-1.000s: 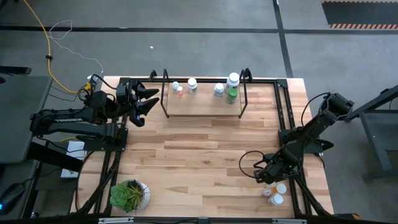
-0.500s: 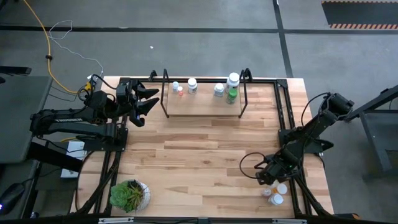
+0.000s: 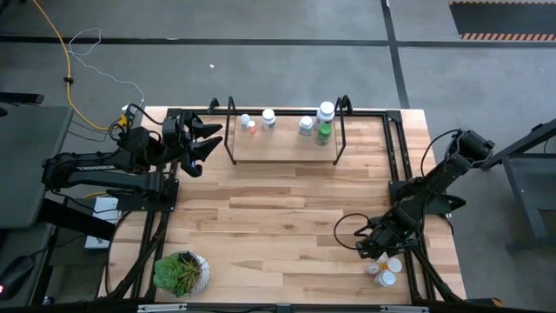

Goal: Pick and place medicine bottles onto shelf by color
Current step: Put the transparent pill bottle on the shelf

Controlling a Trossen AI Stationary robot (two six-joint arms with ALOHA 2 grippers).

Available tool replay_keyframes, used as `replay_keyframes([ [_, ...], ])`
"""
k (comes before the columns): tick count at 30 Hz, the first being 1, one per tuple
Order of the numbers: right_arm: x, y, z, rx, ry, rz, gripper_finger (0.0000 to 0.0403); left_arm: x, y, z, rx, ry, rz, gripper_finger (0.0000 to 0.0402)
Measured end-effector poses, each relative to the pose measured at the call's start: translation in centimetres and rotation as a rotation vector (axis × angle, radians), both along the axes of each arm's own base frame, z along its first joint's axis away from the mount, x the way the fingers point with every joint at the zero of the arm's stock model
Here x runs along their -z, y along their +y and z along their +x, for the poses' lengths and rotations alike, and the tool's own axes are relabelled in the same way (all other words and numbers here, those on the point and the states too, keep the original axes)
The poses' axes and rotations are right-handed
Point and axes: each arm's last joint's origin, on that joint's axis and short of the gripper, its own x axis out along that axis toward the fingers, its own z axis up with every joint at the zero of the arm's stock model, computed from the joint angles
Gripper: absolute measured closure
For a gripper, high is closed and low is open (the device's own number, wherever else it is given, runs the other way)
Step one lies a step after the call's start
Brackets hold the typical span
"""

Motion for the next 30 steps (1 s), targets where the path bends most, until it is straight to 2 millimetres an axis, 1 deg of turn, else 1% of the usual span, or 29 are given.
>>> replay_keyframes([
  [4, 0.07, -0.17, -0.08, 0.035, 0.013, -0.031, 0.0183, 0.0, 0.0, 0.0, 0.0, 0.0, -0.001, 0.0222],
  [7, 0.03, -0.07, 0.0, 0.03, 0.003, -0.019, 0.0183, 0.0, 0.0, 0.0, 0.0, 0.0, -0.001, 0.0222],
  [14, -0.03, 0.03, -0.12, 0.004, 0.038, 0.021, 0.0183, 0.0, 0.0, 0.0, 0.0, 0.0, 0.0, 0.0222],
  [30, 0.0, -0.04, -0.21, 0.003, 0.049, 0.015, 0.0183, 0.0, 0.0, 0.0, 0.0, 0.0, 0.0, 0.0222],
])
